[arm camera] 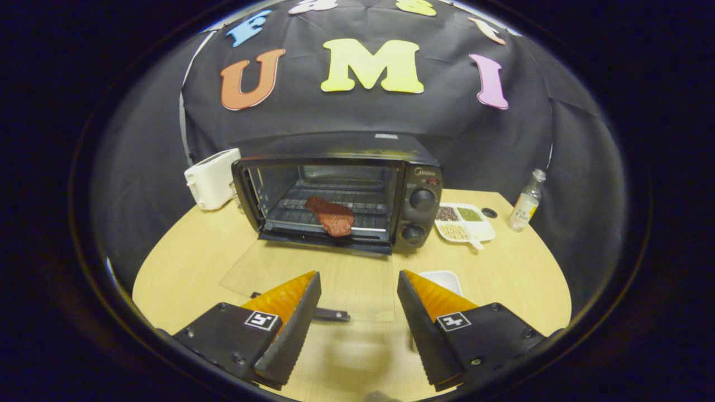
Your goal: Open the toaster oven, put the food inside, and close the toaster oven door.
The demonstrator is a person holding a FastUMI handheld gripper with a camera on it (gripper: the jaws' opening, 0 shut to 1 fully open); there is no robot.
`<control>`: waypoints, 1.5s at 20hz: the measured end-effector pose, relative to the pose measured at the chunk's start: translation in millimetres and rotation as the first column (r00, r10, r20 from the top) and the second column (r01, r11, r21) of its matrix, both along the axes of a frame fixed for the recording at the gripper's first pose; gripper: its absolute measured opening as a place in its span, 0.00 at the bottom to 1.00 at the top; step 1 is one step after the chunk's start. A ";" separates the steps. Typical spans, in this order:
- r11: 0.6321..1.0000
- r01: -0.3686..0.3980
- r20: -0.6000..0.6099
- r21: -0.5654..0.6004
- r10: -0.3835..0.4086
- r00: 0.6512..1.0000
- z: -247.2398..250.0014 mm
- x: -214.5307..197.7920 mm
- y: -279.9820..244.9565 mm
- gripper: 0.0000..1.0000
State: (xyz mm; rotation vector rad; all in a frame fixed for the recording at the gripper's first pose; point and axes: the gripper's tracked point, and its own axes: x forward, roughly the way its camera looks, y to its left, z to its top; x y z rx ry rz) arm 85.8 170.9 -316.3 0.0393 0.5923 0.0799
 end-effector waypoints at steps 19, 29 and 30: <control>0.997 -0.065 -0.157 -0.041 0.058 0.986 -102.7 -21.5 59.8 0.88; 0.997 -0.056 -0.163 -0.052 0.047 0.985 -87.8 -14.8 55.4 0.88; 0.997 -0.057 -0.158 -0.049 0.049 0.986 -81.8 -13.7 55.3 0.89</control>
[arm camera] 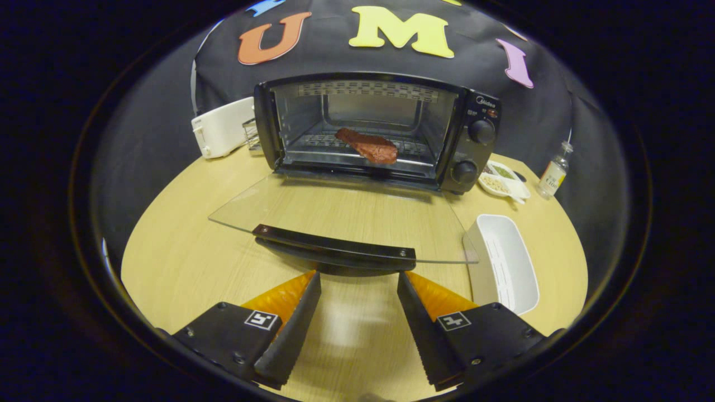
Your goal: Open the toaster oven, put the food inside, and close the toaster oven door.
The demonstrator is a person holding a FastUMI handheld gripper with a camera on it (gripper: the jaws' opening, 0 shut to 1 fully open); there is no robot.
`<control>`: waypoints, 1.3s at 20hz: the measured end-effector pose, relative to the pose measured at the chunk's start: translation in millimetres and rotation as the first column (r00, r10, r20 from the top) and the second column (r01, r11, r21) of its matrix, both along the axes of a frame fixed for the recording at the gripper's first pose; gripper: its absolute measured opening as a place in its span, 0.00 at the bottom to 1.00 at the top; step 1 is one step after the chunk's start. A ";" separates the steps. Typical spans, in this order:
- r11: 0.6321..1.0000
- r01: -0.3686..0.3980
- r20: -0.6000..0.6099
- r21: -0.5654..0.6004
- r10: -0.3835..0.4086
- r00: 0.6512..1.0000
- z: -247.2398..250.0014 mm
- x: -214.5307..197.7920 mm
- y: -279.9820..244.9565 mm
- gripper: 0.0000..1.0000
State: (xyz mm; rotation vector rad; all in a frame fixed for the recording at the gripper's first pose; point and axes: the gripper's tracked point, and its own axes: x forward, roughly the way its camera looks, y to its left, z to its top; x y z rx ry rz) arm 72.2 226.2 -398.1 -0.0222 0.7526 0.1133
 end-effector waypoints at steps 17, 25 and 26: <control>1.000 0.012 0.163 -0.003 -0.011 0.987 105.1 61.2 1.0 0.91; 0.998 0.048 0.258 0.034 -0.055 0.965 148.9 106.1 -8.5 0.91; 0.998 0.055 0.260 0.036 -0.062 0.964 150.8 105.4 -12.2 0.91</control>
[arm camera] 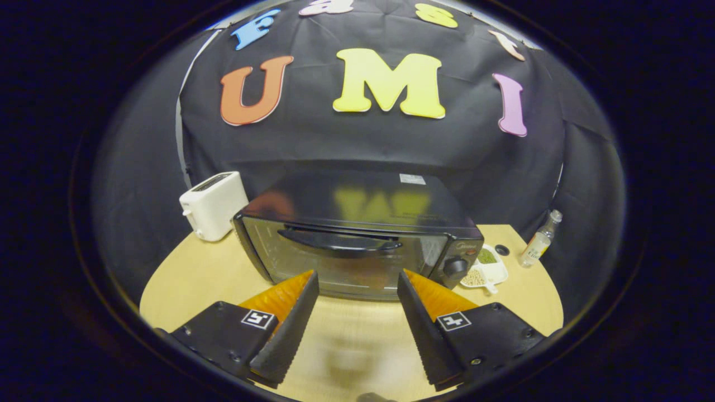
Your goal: Open the toaster oven, put the food inside, and close the toaster oven door.
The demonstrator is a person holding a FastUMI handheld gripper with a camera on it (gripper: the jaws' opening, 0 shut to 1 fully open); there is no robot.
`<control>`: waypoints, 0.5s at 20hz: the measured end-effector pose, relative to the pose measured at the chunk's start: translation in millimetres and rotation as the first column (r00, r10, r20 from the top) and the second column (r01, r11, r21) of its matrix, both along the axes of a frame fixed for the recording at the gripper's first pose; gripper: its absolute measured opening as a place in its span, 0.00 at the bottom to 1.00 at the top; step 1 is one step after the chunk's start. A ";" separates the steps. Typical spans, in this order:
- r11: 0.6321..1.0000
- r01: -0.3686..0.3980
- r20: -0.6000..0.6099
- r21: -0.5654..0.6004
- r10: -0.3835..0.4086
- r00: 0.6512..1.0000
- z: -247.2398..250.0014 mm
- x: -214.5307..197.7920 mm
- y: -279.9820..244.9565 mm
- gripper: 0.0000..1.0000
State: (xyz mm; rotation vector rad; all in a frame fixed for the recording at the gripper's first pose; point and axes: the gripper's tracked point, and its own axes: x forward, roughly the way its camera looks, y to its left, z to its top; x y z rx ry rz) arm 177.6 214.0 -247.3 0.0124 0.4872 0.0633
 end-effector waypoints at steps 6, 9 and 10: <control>0.999 0.024 0.017 0.029 -0.024 1.000 12.9 -7.1 -15.1 0.91; 0.999 0.036 0.084 0.037 -0.039 0.996 53.2 -26.5 -42.4 0.91; 0.998 0.044 0.115 0.038 -0.048 0.992 71.3 -30.5 -53.0 0.91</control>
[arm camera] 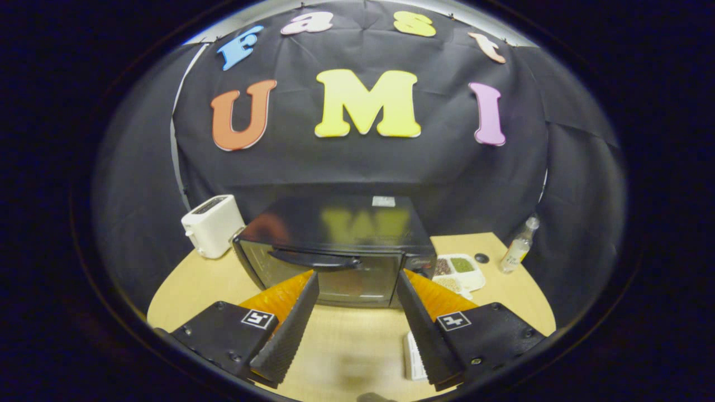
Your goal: Open the toaster oven, put the food inside, and close the toaster oven door.
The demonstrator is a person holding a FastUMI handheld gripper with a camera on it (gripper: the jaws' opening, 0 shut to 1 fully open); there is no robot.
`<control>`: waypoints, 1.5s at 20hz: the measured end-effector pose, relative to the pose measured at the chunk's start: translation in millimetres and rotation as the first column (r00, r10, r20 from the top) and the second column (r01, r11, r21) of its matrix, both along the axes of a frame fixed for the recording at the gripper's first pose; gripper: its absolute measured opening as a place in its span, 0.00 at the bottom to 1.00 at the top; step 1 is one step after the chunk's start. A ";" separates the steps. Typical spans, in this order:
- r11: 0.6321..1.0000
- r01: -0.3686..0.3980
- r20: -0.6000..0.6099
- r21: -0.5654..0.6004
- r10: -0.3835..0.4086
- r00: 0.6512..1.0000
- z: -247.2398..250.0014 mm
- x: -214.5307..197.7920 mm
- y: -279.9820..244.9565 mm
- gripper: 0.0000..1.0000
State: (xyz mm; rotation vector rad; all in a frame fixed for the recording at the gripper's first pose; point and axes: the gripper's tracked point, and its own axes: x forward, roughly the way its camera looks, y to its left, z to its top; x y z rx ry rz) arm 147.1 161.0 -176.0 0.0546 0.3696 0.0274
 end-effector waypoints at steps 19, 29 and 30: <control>0.991 0.132 0.380 -0.014 -0.117 0.918 224.9 -139.7 -180.6 1.00; 0.998 0.066 0.394 0.007 -0.063 0.917 222.5 -154.1 -209.0 1.00; 0.998 0.061 0.391 0.013 -0.061 0.918 221.4 -154.9 -210.5 1.00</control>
